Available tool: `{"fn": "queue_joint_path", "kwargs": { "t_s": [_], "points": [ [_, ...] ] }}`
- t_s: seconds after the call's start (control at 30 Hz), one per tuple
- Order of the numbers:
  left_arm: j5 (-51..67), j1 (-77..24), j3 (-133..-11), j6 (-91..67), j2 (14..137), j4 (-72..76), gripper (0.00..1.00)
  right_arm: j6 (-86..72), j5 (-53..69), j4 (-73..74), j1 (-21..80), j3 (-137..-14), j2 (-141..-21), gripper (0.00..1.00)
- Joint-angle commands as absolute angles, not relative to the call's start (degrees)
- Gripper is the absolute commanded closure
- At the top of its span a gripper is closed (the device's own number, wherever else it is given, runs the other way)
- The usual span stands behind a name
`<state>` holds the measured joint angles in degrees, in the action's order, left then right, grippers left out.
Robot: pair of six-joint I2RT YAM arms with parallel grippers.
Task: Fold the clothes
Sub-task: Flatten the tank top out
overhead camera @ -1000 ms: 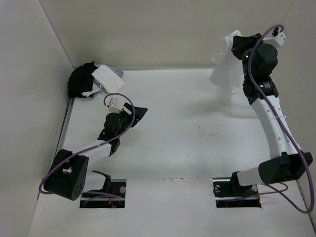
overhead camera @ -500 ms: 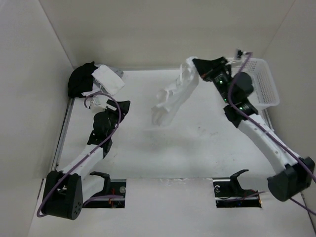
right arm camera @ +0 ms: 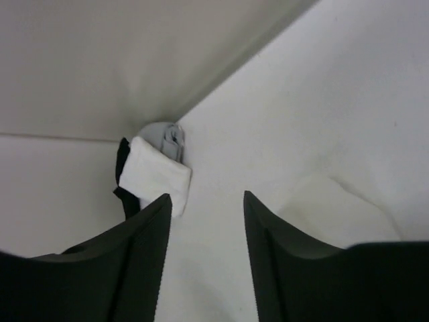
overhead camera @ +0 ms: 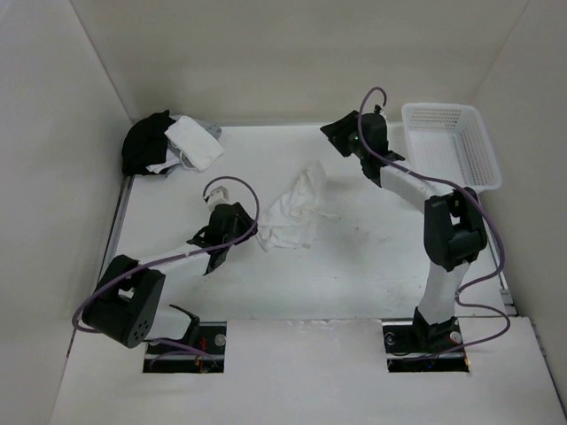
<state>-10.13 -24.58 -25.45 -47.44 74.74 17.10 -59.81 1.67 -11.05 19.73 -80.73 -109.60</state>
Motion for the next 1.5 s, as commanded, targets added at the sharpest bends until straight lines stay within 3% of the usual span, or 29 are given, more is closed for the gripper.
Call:
{"fn": "queue_joint_path", "kwargs": {
  "t_s": [0.0,0.1,0.13,0.17,0.23,0.27,0.33,0.43,0.6,0.93,1.03,1.17,1.23,1.37,1.47],
  "points": [
    [-15.27,-30.26,-27.87,-44.02,77.87,12.49,0.65,-55.65,0.1,-11.42,19.55,-78.16,-106.81,0.41],
    [-18.97,-33.69,-26.02,-46.57,76.12,10.29,0.66,-51.35,-3.67,-11.08,19.99,-72.28,-102.94,0.38],
    [-19.42,-34.84,-25.75,-47.37,75.68,9.5,0.66,-50.55,-4.56,-11.51,20.69,-69.55,-101.44,0.51],
    [-19.25,-36.5,-25.75,-48.59,75.41,8.54,0.69,-50.45,-5.09,-12.12,22.09,-66.39,-99.95,0.7],
    [-18.64,-38.26,-25.75,-50.61,75.15,7.65,0.71,-50.45,-5.18,-13.0,23.94,-62.51,-98.36,0.91],
    [-18.2,-40.01,-25.58,-53.06,74.62,6.95,0.72,-50.19,-5.62,-13.7,25.95,-58.92,-96.87,0.96],
    [-18.45,-41.08,-25.23,-55.53,73.49,5.11,0.72,-50.18,-6.15,-14.76,27.46,-55.3,-95.2,0.96],
    [-19.33,-41.26,-24.17,-59.32,70.93,2.2,0.71,-49.92,-7.03,-17.66,29.31,-49.58,-91.68,0.87],
    [-19.77,-41.18,-24.17,-59.5,73.2,3.33,0.64,-48.25,-5.37,-18.63,31.5,-45.01,-89.3,0.79],
    [-18.11,-39.95,-23.29,-59.07,76.55,11.24,0.66,-48.16,-1.76,-18.72,33.44,-40.43,-89.73,0.63],
    [-17.32,-39.59,-23.47,-58.71,77.34,13.0,0.7,-48.16,-0.97,-17.93,34.67,-40.52,-90.52,0.6],
    [-16.52,-39.07,-23.29,-58.71,78.13,14.5,0.82,-47.72,1.75,-15.74,36.69,-41.57,-92.54,0.55],
    [-16.44,-38.37,-23.2,-58.54,77.61,14.24,0.9,-48.25,1.32,-14.07,37.92,-41.22,-92.81,0.55],
    [-16.7,-37.14,-22.24,-57.66,73.49,14.15,0.96,-49.92,-2.45,-13.36,39.59,-38.85,-92.46,0.55],
    [-16.44,-35.65,-21.97,-56.43,70.94,13.89,0.97,-49.92,-2.64,-13.8,40.38,-39.63,-94.04,0.65]
  ]
}}
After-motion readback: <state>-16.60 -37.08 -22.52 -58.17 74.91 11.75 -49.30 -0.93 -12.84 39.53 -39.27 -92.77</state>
